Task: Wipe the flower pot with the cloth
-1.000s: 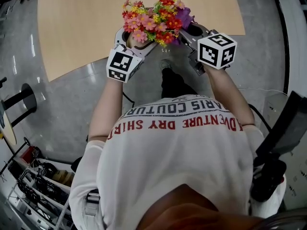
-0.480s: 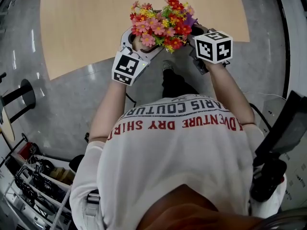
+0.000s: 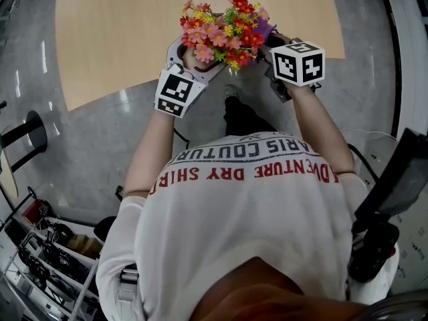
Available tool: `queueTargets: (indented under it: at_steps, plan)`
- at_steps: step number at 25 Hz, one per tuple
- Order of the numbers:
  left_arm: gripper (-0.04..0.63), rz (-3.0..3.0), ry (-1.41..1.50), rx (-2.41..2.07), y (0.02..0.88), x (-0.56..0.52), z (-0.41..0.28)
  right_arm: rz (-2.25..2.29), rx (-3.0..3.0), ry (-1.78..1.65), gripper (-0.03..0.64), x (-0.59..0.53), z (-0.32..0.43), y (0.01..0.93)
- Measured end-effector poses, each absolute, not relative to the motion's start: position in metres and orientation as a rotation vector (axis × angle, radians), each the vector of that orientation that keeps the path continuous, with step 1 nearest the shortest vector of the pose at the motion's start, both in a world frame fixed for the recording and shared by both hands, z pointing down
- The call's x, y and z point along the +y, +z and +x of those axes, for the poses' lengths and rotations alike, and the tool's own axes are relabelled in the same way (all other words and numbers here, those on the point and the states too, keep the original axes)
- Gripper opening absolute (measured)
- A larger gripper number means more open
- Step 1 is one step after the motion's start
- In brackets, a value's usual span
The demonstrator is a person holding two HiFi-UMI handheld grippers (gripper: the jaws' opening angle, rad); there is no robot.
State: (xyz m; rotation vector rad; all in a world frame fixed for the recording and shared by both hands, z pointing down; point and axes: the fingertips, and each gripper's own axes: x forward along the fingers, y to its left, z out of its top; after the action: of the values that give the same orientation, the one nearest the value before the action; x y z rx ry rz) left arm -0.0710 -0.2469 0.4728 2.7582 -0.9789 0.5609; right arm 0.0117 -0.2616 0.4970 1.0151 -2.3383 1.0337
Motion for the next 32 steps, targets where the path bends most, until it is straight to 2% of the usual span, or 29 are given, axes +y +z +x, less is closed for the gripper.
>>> queueTargets:
  at_steps: [8,19,32]
  plan:
    - [0.423,2.534,0.399,-1.324,0.473,-0.246,-0.085,1.064,-2.401,1.039,0.043,-0.237,0.037,0.491]
    - [0.423,2.244,0.464,-1.716,0.489,-0.235,-0.076,1.158,-2.397,1.072,0.043,-0.19,0.066,0.481]
    - [0.396,2.303,0.464,-1.663,0.493,-0.252,-0.087,1.136,-2.427,1.069,0.043,-0.205,0.06,0.483]
